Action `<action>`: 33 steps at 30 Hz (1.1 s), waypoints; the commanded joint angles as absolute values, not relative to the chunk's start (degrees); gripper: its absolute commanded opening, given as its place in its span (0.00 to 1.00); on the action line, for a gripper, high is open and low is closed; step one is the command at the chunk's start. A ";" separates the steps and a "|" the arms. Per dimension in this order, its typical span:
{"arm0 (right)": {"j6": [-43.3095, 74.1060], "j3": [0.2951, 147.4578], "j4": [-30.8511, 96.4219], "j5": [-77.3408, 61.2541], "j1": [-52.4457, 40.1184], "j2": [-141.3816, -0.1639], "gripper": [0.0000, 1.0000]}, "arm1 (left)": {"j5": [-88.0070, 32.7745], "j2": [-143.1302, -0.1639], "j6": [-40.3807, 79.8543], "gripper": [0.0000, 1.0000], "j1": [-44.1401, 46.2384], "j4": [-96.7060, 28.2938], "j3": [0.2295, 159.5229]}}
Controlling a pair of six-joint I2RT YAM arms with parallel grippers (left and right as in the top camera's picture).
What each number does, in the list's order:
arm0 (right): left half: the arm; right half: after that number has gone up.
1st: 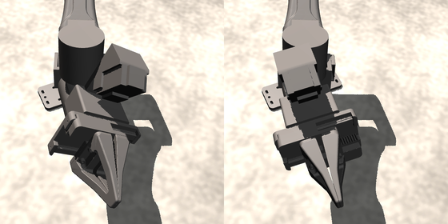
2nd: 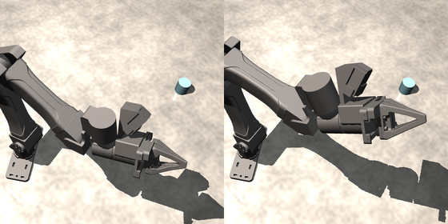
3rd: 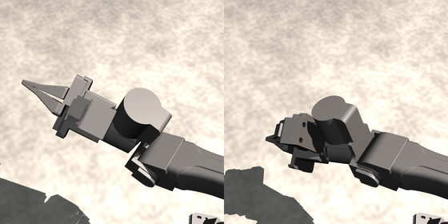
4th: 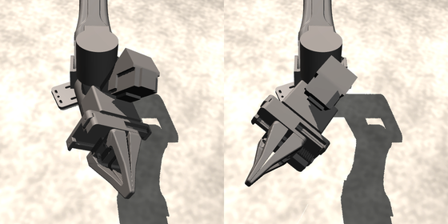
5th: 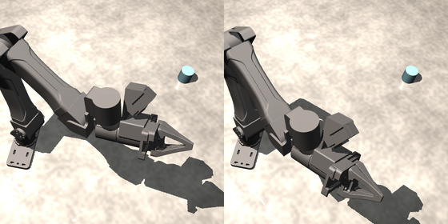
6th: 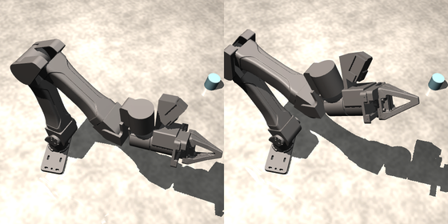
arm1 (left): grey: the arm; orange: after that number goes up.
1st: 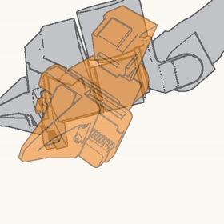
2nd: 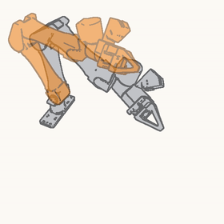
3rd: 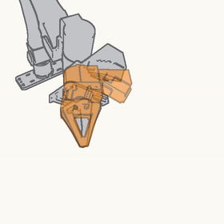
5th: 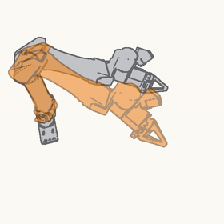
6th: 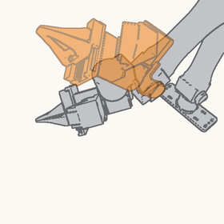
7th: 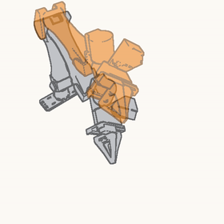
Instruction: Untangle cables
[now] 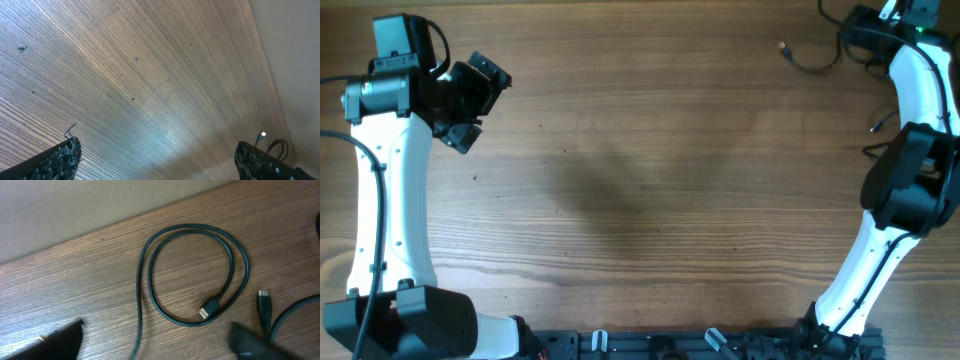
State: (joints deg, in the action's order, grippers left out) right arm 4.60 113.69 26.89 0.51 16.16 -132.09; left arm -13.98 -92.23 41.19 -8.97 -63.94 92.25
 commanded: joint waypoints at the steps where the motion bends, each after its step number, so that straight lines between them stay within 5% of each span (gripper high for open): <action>1: 6.13 113.99 27.07 -3.05 15.99 -125.58 1.00 | -13.41 -92.71 40.95 1.00 -9.17 -63.92 91.88; 7: 3.79 113.99 39.38 -27.09 13.06 -101.43 1.00 | -13.41 -92.71 40.95 1.00 -9.17 -63.92 91.88; 14: -2.35 113.99 60.58 -23.20 -2.33 -75.68 0.99 | -13.41 -92.71 40.95 1.00 -9.17 -63.92 91.88; 28: 0.01 113.86 79.66 -19.27 -3.60 -71.64 1.00 | -13.41 -92.71 40.95 1.00 -9.17 -63.92 91.88; 33: -1.39 101.34 67.07 -16.73 -3.57 -66.32 1.00 | -13.41 -92.71 40.95 1.00 -9.17 -63.92 91.88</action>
State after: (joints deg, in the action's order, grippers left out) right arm -0.27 109.75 75.46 -18.76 -3.40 -71.40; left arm -13.96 -92.31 41.19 -8.97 -64.07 92.20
